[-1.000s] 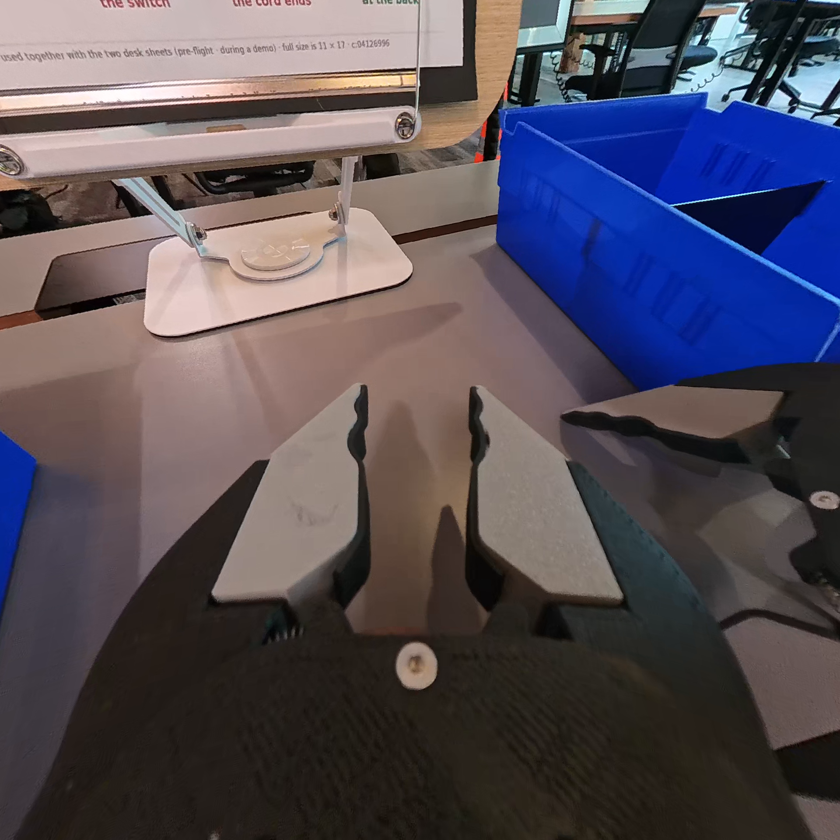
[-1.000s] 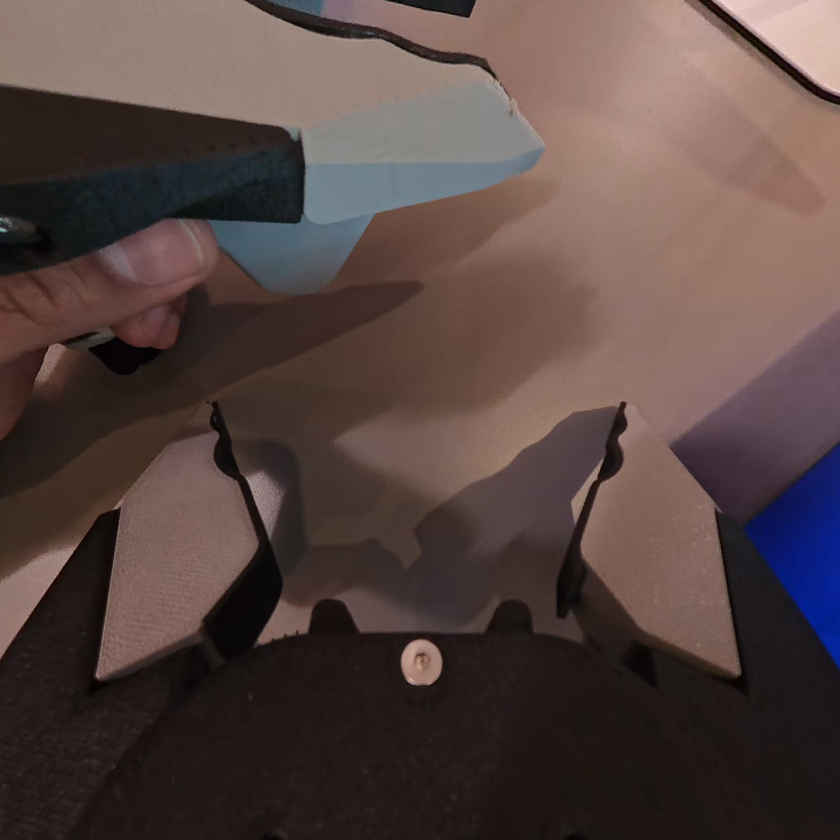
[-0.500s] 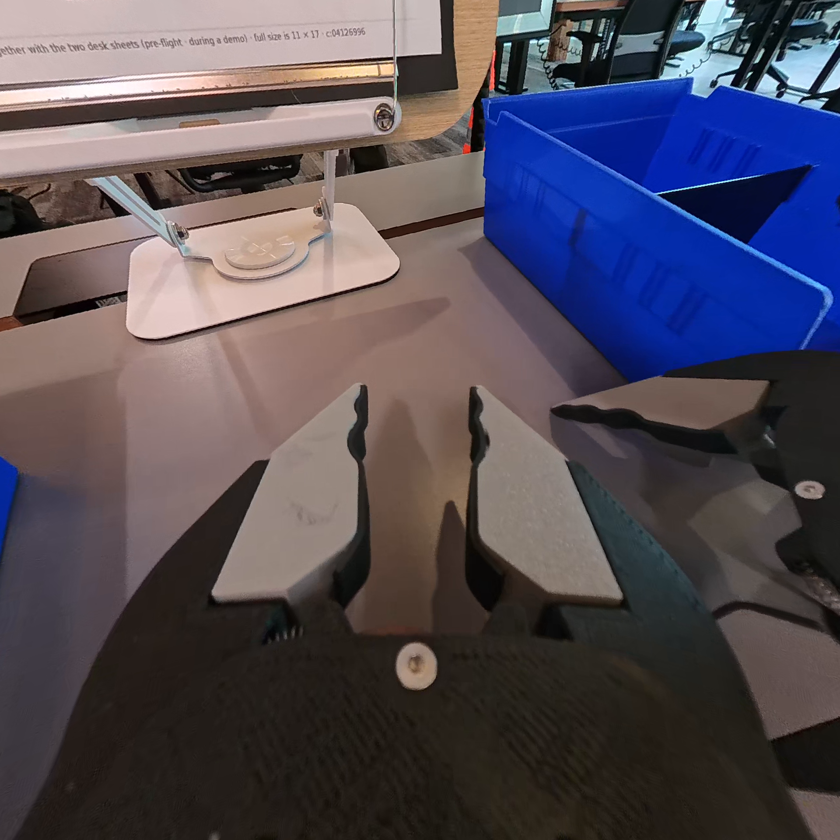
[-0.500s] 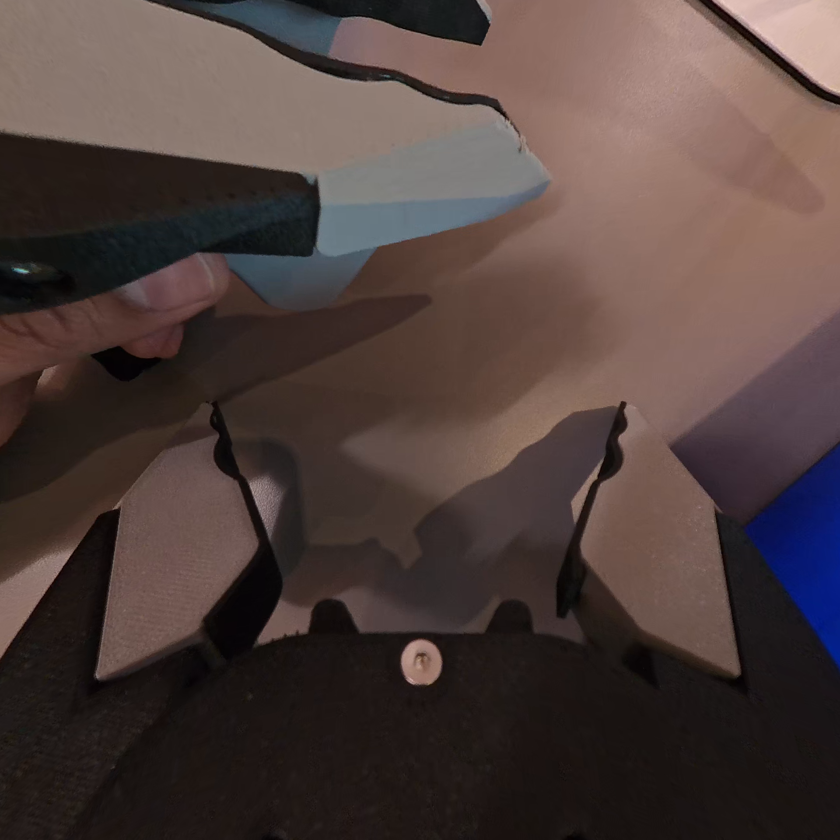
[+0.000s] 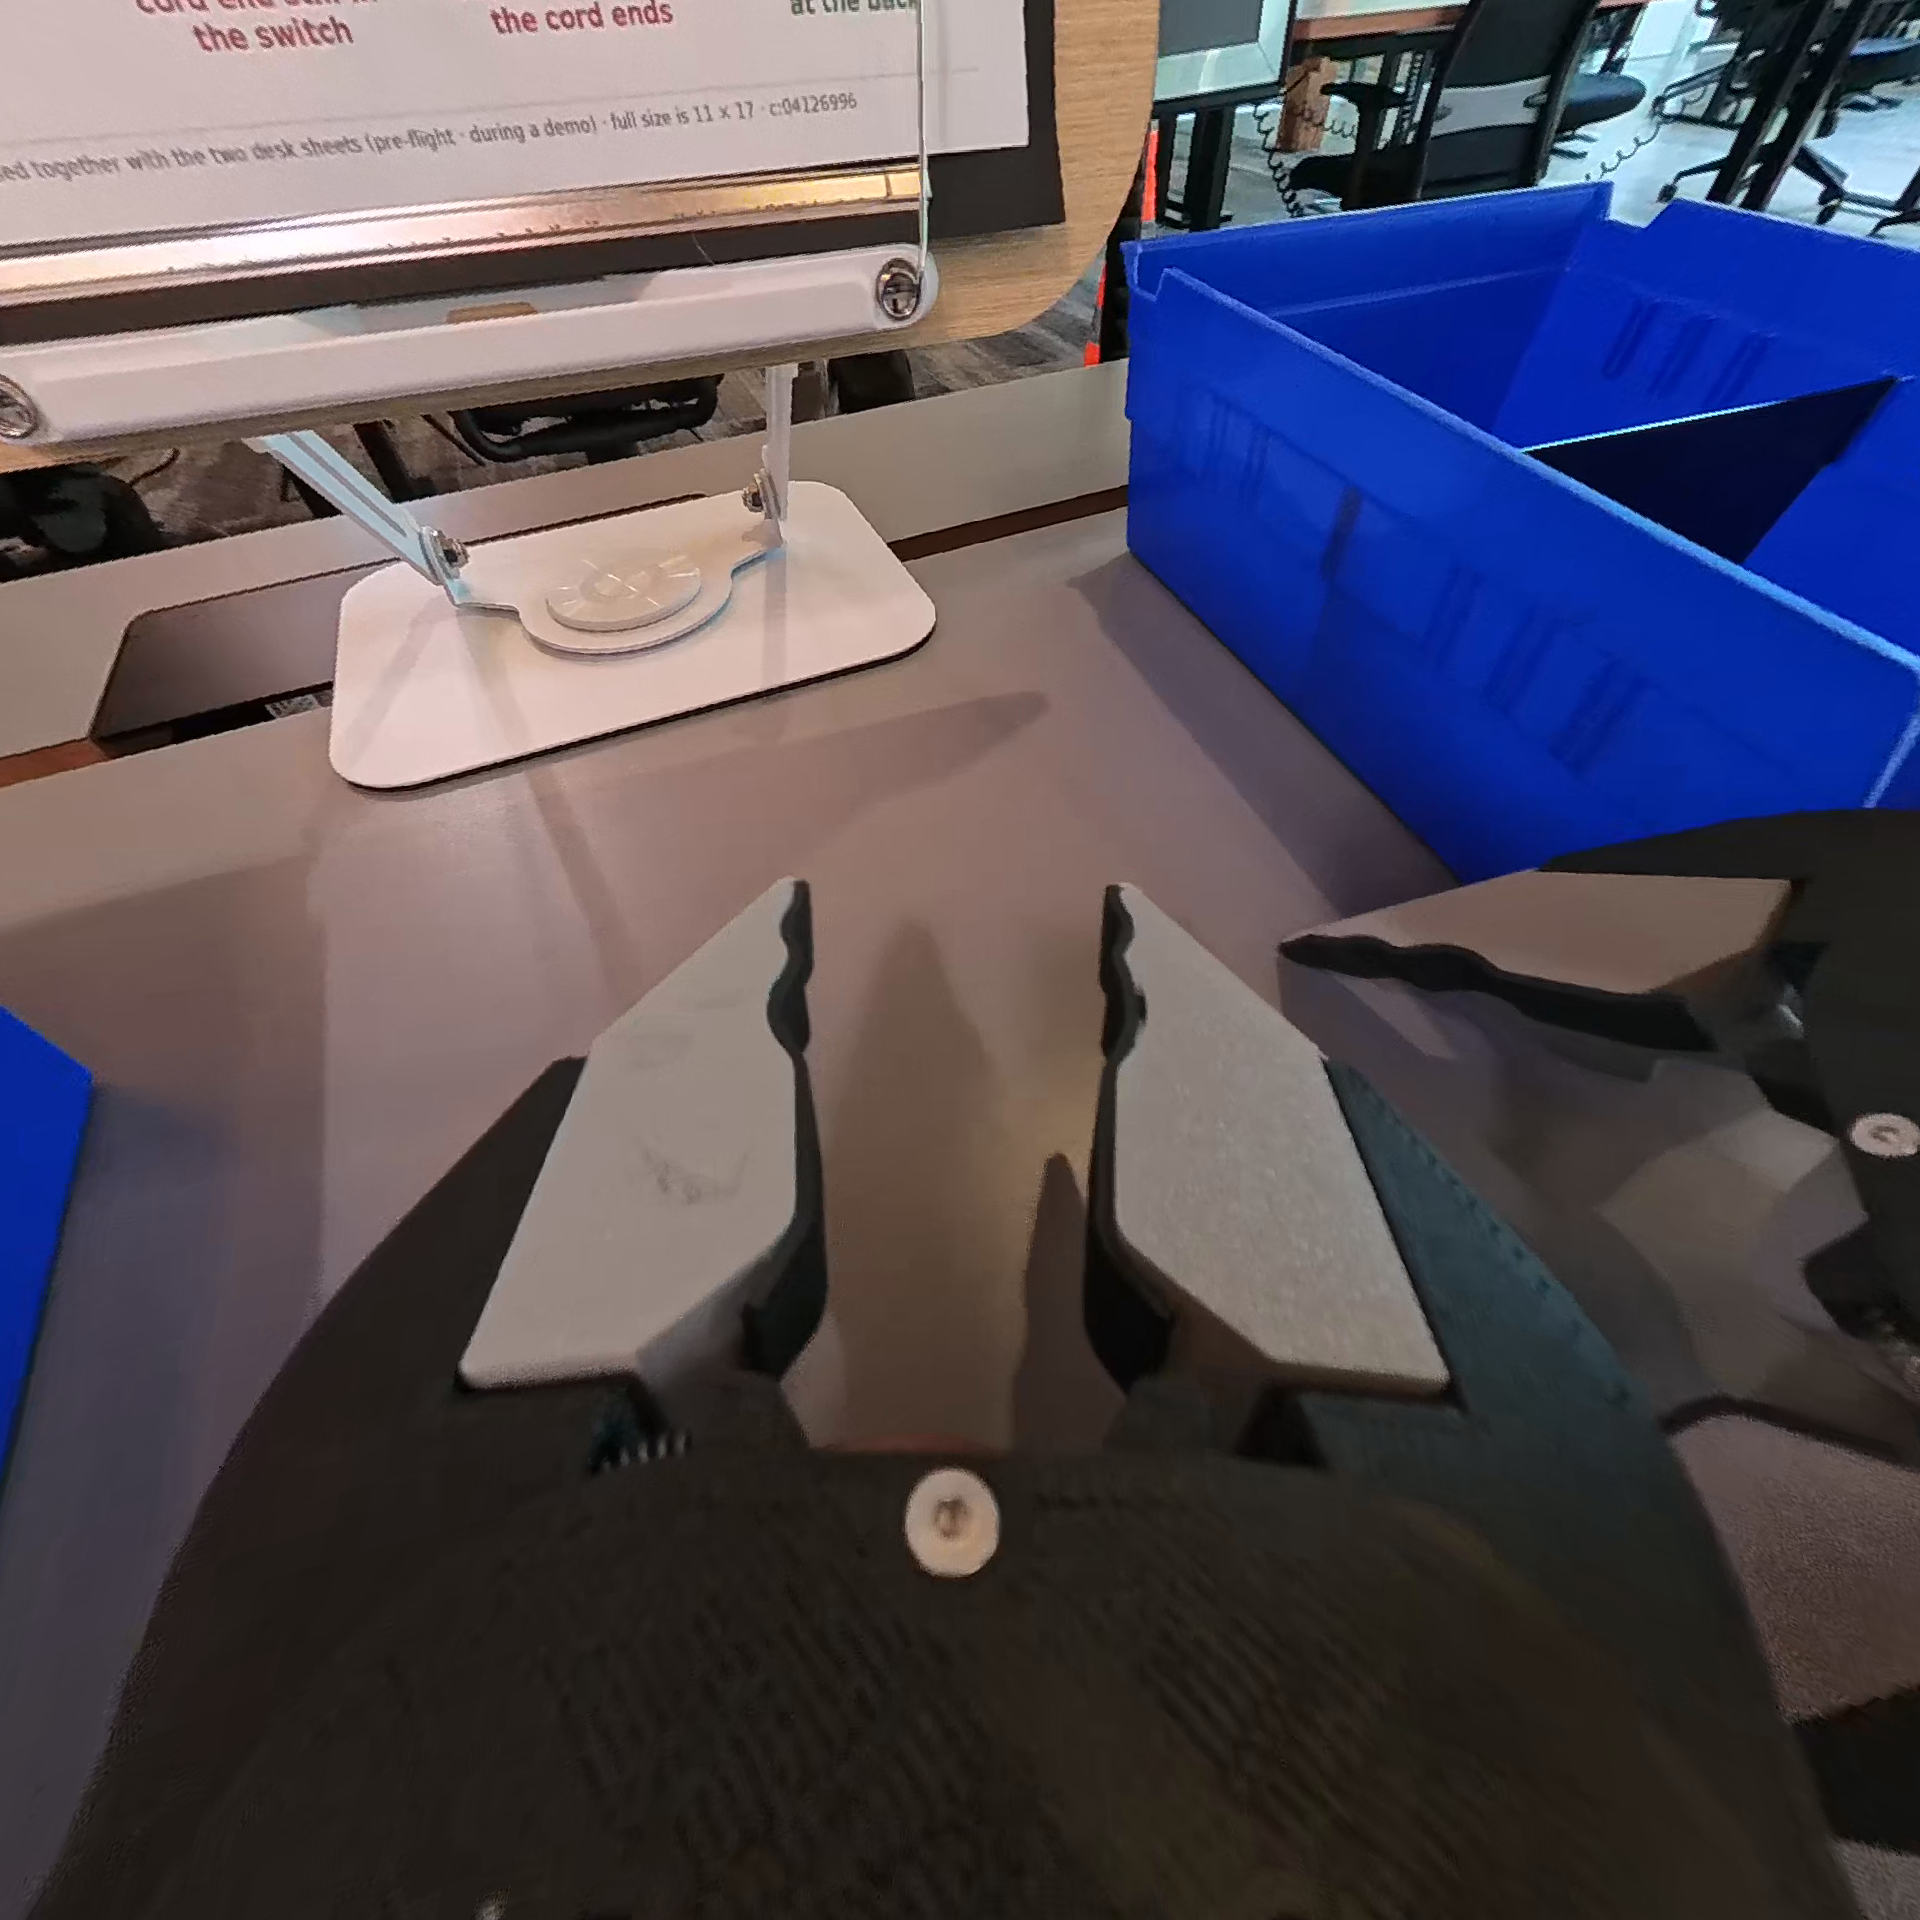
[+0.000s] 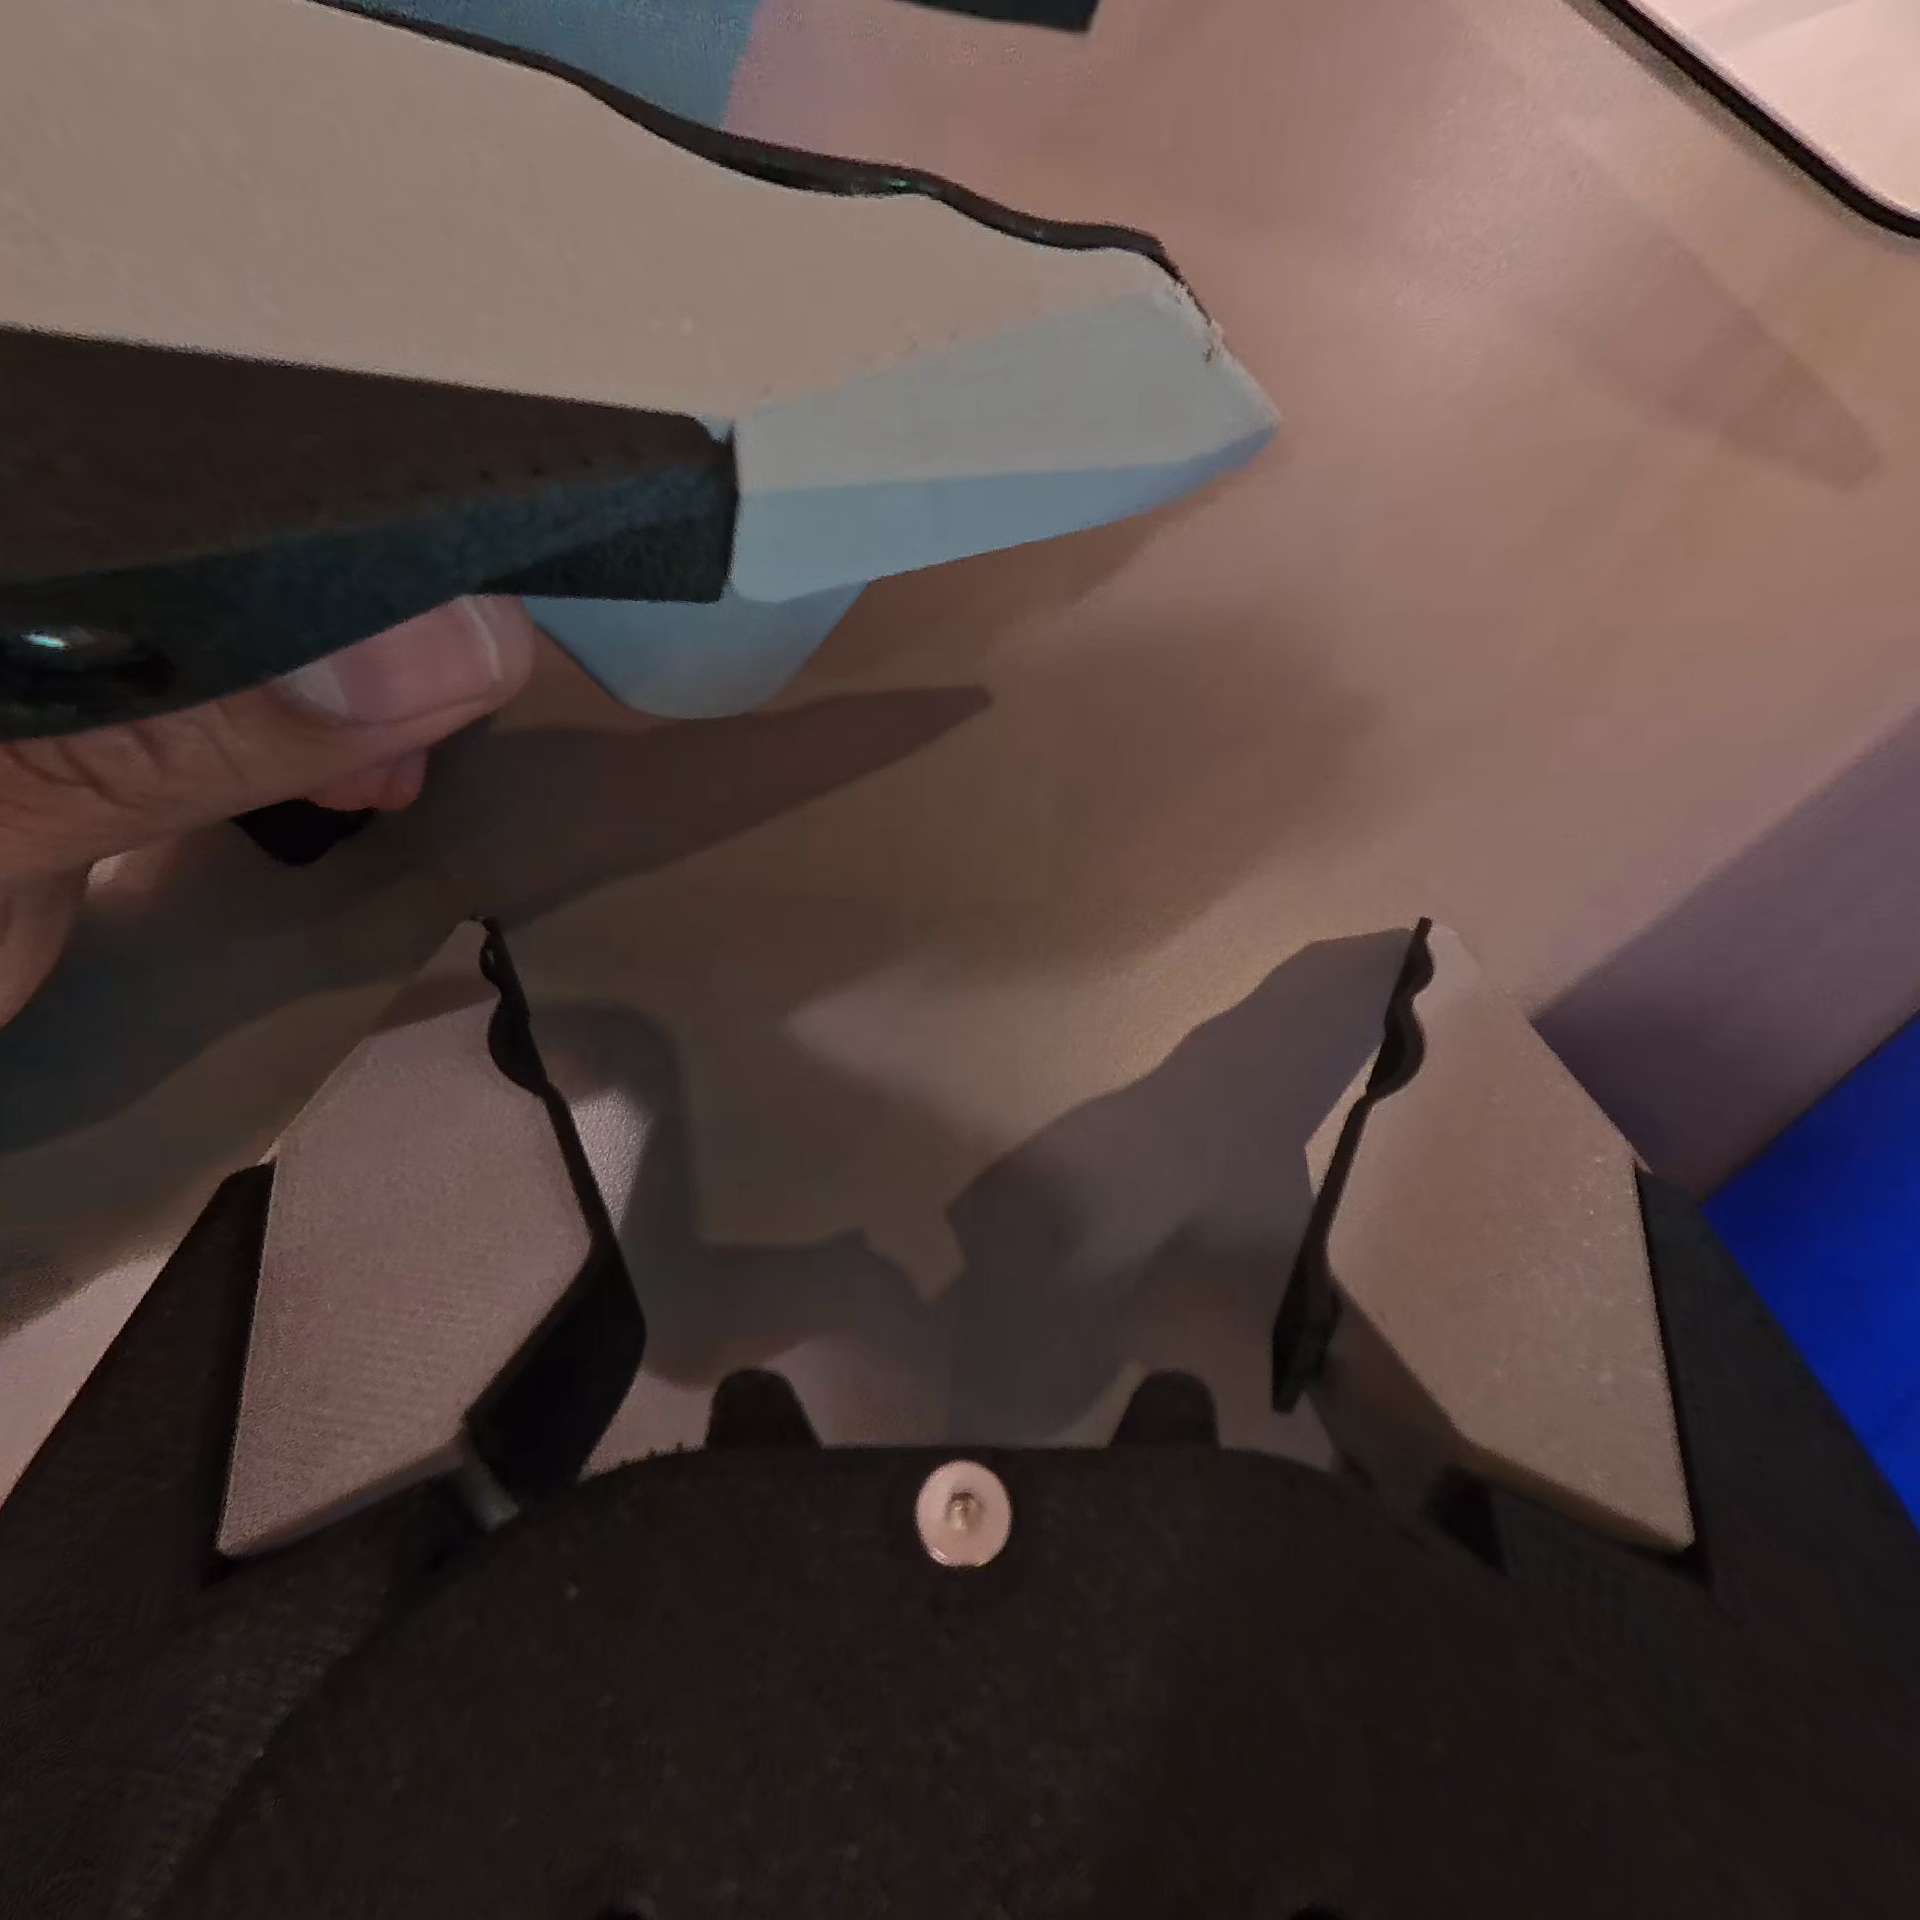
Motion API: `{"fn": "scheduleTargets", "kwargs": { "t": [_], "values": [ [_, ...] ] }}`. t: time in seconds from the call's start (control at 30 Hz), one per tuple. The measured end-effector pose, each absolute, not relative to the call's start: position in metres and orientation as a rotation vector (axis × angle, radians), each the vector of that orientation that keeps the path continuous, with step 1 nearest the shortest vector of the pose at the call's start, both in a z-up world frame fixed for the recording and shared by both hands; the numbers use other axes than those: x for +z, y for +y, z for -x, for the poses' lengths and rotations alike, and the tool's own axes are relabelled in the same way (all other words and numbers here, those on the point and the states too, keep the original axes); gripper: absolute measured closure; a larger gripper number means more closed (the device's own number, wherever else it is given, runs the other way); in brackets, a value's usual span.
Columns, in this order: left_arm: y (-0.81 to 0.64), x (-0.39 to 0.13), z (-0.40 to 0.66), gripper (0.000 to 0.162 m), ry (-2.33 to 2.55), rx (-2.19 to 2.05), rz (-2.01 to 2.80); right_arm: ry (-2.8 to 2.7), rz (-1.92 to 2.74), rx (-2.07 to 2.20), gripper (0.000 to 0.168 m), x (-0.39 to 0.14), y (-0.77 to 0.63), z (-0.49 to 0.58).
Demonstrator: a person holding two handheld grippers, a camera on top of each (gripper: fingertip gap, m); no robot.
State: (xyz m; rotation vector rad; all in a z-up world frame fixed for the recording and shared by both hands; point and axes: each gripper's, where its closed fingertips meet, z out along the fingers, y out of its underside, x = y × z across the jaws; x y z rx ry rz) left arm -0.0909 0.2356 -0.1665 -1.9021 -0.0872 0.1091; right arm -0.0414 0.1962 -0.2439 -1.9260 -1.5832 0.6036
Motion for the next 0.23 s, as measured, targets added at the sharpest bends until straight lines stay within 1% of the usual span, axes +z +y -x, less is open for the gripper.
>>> {"fn": "scheduleTargets", "kwargs": {
  "t": [0.13, 0.2, 0.23],
  "values": [
    [0.232, -0.163, 0.105, 0.091, -0.144, 0.162, 1.883, -1.583, 1.926, 0.604, 0.012, -0.244, 0.196, 0.041],
    [0.229, -0.163, 0.121, 0.085, -0.224, 0.239, 1.877, -1.583, 1.926, 0.604, 0.012, -0.244, 0.196, 0.041],
    [0.227, -0.164, 0.131, 0.079, -0.286, 0.295, 1.871, -1.583, 1.926, 0.604, 0.012, -0.244, 0.196, 0.041]
  ]
}}
